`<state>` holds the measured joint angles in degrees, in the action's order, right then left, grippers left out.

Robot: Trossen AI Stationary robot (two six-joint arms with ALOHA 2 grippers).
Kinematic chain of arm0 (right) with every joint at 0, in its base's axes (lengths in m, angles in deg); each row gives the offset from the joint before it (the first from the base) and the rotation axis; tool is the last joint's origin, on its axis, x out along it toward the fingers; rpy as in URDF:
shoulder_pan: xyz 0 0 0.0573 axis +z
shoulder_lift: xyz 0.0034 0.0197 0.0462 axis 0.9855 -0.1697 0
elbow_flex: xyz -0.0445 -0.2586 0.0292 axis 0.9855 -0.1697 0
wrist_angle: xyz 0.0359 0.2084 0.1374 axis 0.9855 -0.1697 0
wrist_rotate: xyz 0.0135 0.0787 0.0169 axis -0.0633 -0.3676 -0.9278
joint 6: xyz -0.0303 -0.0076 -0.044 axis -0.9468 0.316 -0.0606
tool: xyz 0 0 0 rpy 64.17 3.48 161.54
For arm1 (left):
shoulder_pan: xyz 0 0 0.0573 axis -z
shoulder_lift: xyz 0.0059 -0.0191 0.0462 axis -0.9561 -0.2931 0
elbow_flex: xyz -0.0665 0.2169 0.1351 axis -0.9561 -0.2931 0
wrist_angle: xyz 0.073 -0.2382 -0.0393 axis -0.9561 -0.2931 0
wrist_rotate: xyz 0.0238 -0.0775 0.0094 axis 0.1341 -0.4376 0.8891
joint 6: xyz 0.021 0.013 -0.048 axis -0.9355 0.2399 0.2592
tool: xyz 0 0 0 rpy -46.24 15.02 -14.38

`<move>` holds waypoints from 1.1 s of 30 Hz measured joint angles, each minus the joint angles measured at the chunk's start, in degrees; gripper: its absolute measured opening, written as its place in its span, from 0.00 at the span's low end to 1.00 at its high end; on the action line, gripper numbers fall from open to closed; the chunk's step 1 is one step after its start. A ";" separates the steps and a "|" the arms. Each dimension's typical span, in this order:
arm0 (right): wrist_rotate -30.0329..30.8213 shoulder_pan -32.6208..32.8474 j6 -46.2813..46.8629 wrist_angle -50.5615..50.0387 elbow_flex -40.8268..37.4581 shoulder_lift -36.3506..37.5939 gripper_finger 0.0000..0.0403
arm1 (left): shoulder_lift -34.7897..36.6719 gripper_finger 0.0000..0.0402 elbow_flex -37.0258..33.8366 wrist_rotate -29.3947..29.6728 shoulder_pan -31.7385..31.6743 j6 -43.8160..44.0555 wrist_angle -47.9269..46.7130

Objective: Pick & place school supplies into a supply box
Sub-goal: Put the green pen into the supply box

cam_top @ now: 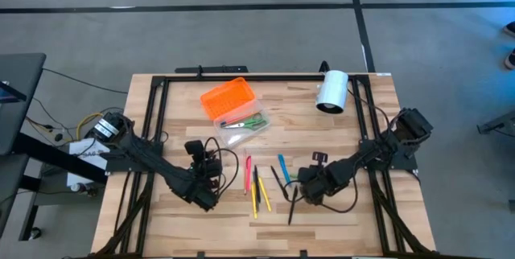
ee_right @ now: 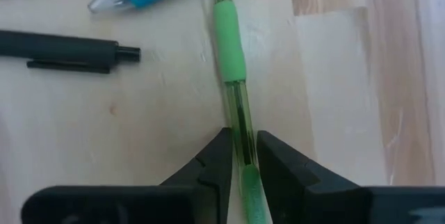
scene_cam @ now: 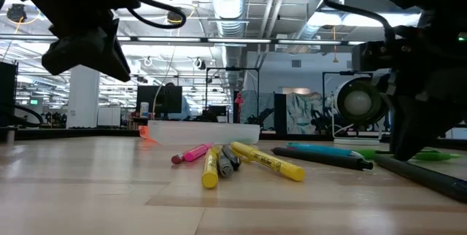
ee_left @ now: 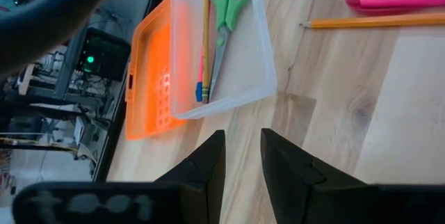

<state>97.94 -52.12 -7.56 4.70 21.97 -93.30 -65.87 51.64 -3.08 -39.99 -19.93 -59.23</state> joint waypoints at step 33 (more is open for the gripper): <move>1.02 -8.15 -6.49 0.10 0.17 0.09 0.05 | 0.00 0.21 0.00 0.48 5.55 6.94 -0.20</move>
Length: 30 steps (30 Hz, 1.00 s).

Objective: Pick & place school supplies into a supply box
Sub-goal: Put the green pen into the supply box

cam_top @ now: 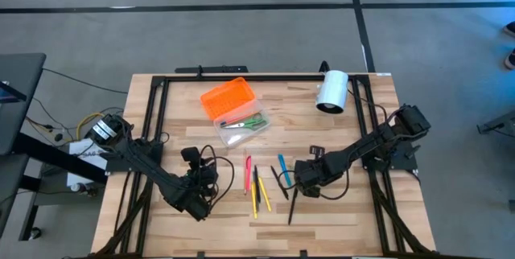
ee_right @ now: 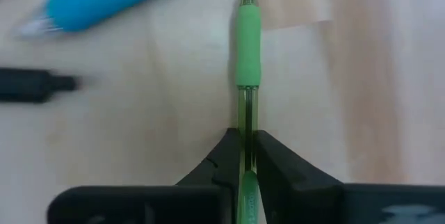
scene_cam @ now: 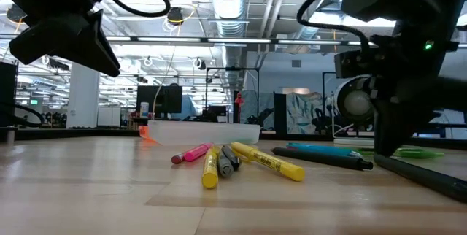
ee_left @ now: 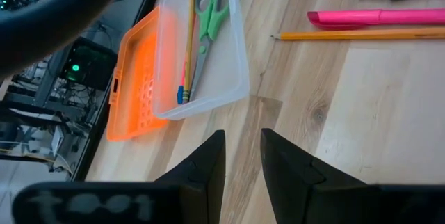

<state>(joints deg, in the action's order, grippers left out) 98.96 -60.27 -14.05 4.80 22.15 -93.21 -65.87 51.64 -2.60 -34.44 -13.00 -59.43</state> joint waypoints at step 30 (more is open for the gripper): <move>22.38 3.54 7.54 -2.68 -1.23 -1.24 0.01 | 0.00 0.21 0.00 0.01 0.42 1.09 -0.03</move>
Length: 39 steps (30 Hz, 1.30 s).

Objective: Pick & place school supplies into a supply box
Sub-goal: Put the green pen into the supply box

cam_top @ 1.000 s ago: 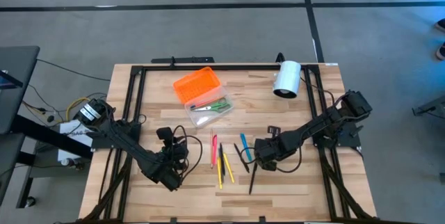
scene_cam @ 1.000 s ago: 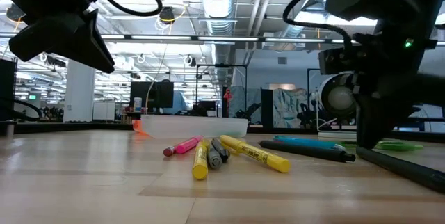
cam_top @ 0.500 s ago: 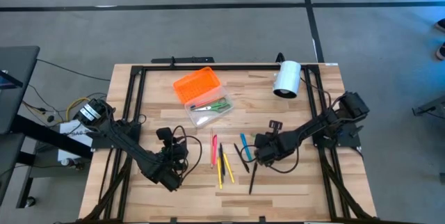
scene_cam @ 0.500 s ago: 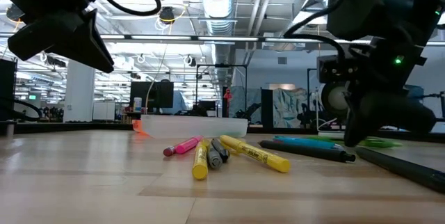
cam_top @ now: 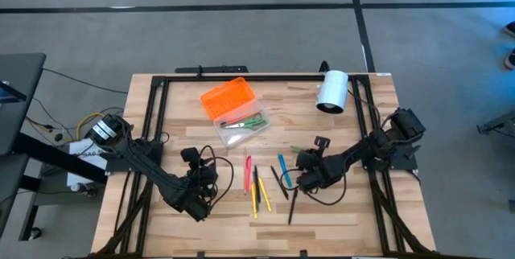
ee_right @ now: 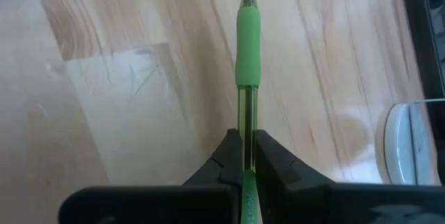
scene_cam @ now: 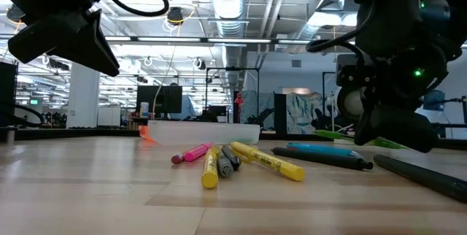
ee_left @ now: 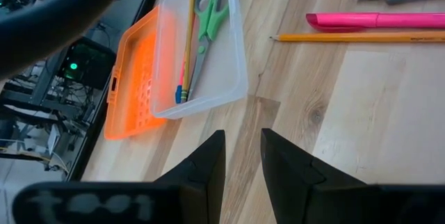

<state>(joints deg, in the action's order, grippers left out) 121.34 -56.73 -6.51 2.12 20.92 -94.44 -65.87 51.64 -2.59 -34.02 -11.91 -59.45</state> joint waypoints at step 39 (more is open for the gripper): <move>-14.50 -22.43 -69.23 34.54 19.69 -0.72 0.02 | -0.02 0.21 -8.96 0.69 15.38 23.76 0.48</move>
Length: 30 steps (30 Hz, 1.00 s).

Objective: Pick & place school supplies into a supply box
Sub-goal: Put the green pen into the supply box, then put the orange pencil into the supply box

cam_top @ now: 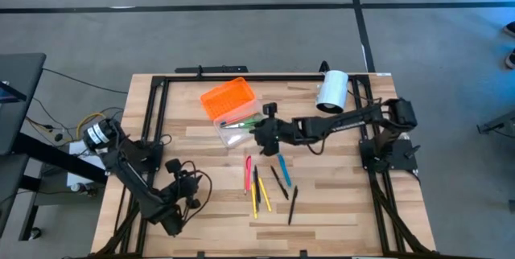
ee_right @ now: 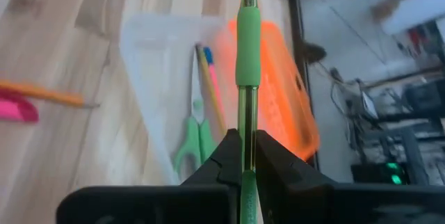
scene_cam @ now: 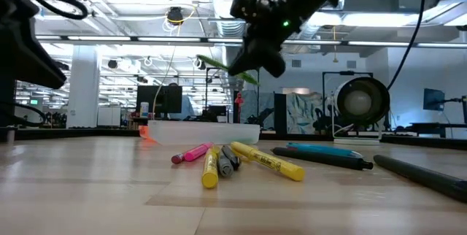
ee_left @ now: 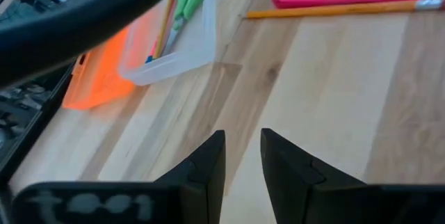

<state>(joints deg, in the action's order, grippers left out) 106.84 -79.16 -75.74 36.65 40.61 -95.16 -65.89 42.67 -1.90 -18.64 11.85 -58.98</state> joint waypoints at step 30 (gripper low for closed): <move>-8.17 -7.68 2.00 -4.44 10.98 -13.54 0.22 | 0.00 0.21 0.09 1.75 1.13 1.62 0.05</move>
<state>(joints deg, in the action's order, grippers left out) 98.67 -86.84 -73.74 32.21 51.59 -108.70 -65.89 42.76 -0.15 -17.52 13.47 -58.92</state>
